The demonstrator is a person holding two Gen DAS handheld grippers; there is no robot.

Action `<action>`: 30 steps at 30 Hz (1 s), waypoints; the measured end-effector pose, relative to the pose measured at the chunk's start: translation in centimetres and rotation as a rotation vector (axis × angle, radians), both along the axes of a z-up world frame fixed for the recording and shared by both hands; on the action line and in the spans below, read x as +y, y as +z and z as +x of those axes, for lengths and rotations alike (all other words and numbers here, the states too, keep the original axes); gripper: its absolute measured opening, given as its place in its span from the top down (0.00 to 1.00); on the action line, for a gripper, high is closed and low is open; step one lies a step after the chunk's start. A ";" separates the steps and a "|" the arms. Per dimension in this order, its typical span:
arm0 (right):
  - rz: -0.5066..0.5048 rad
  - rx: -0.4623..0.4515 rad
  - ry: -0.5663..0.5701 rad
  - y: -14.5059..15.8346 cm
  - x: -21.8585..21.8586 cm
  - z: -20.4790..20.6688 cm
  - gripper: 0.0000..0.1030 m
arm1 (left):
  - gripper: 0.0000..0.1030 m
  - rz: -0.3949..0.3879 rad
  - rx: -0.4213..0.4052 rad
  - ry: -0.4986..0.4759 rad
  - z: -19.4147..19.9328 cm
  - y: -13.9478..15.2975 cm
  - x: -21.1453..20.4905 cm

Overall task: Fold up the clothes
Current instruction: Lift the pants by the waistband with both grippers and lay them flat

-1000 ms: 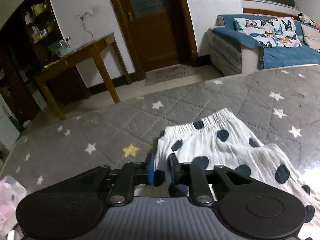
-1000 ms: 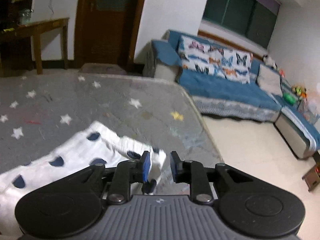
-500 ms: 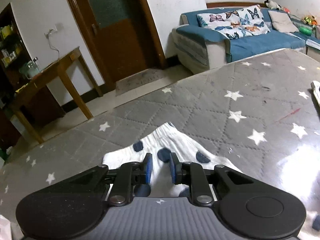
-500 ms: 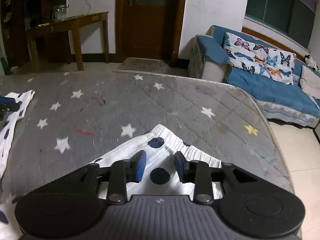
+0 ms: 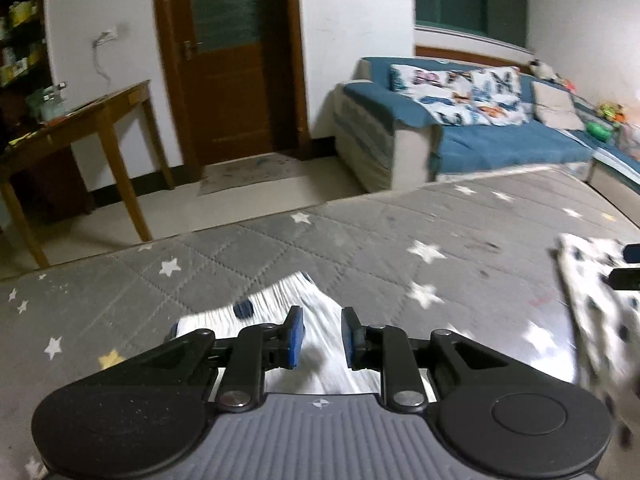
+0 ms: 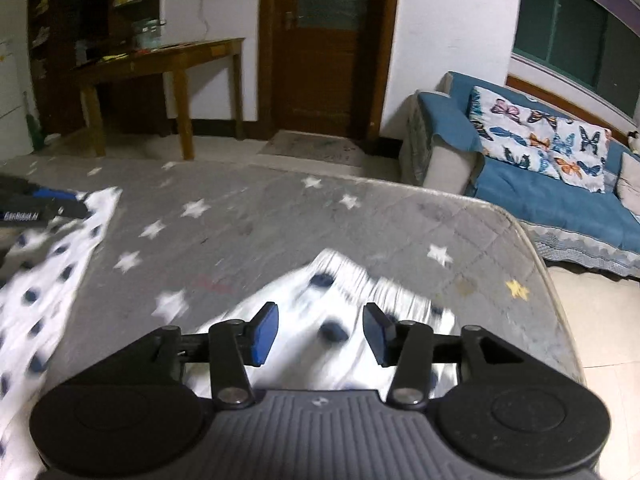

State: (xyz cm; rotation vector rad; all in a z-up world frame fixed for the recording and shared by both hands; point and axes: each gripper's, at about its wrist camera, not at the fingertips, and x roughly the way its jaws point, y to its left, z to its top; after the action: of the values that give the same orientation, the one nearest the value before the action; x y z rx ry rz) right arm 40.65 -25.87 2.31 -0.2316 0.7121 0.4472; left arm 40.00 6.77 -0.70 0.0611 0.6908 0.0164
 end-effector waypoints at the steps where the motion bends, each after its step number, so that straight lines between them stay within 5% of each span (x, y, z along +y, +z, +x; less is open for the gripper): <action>1: 0.003 0.004 0.013 0.1 -0.2 -1.0 0.54 | 0.78 0.005 0.002 -0.016 -1.0 0.3 0.0; 14: 0.029 0.064 0.110 -1.4 -2.0 -14.9 0.49 | 0.78 0.051 0.095 -0.233 -16.9 -2.1 -2.3; 22: -0.001 0.030 0.018 -0.9 -4.3 -17.8 0.48 | 0.78 0.082 0.037 -0.231 -22.5 -1.7 -2.8; 30: 0.062 -0.006 0.207 2.0 -1.6 -24.8 0.46 | 0.78 0.100 -0.021 -0.217 -26.8 -0.8 -3.1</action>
State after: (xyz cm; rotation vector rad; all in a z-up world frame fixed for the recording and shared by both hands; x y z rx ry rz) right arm 15.85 -27.43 4.26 -0.2496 0.6704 0.6649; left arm 13.15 3.64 -1.46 0.2316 0.6589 -0.1565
